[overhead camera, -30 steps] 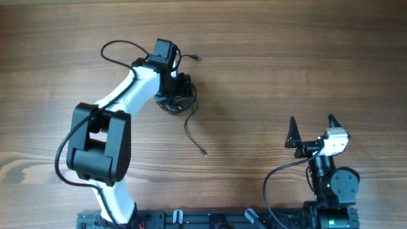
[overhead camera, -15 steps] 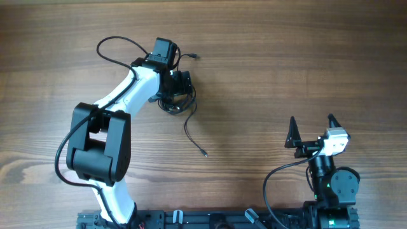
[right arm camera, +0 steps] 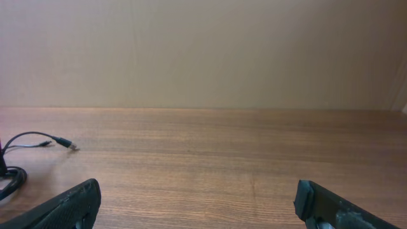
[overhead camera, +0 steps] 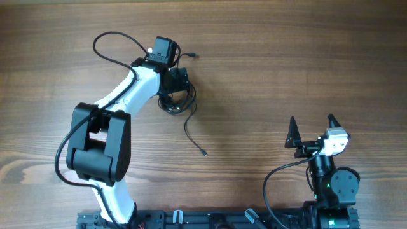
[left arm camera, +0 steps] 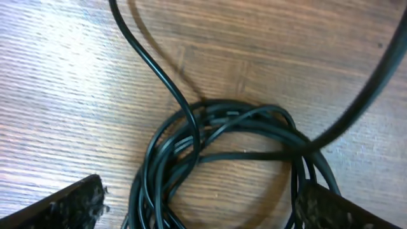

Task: Untangle cables

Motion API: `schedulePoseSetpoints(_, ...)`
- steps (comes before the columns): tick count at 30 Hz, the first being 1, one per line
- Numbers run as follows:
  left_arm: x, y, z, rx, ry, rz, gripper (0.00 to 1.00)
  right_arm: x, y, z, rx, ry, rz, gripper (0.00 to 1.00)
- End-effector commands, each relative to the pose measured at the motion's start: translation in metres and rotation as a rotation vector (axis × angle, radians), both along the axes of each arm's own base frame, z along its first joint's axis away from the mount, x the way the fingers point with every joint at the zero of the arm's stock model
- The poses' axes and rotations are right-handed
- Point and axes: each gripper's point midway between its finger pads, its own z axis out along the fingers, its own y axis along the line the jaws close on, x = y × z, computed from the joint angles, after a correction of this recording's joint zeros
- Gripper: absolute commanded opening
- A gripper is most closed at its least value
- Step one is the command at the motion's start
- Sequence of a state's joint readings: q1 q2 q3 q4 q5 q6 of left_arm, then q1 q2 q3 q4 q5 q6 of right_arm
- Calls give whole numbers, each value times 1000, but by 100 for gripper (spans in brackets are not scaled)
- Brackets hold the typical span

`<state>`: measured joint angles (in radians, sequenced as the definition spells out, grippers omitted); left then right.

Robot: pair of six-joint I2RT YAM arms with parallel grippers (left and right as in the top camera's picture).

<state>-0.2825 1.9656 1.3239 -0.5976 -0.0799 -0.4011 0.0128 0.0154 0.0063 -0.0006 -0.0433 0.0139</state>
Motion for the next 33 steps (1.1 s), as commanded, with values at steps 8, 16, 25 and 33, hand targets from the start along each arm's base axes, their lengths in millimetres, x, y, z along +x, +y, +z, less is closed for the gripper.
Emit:
schedulePoseSetpoints(8, -22, 1, -26, -25, 73, 68, 66, 0, -1, 2, 12, -10, -10, 100)
schedulePoseSetpoints(16, -35, -32, -27, -192, 133, 6, 37, 0, -1, 2, 13, -10, -10, 100)
schedulePoseSetpoints(25, -45, -60, -25, -256, 161, -59, 41, 0, -1, 2, 13, -10, -10, 100)
schedulePoseSetpoints(33, -36, -61, 5, -301, 119, -62, 65, 0, -1, 2, 12, -10, -10, 100)
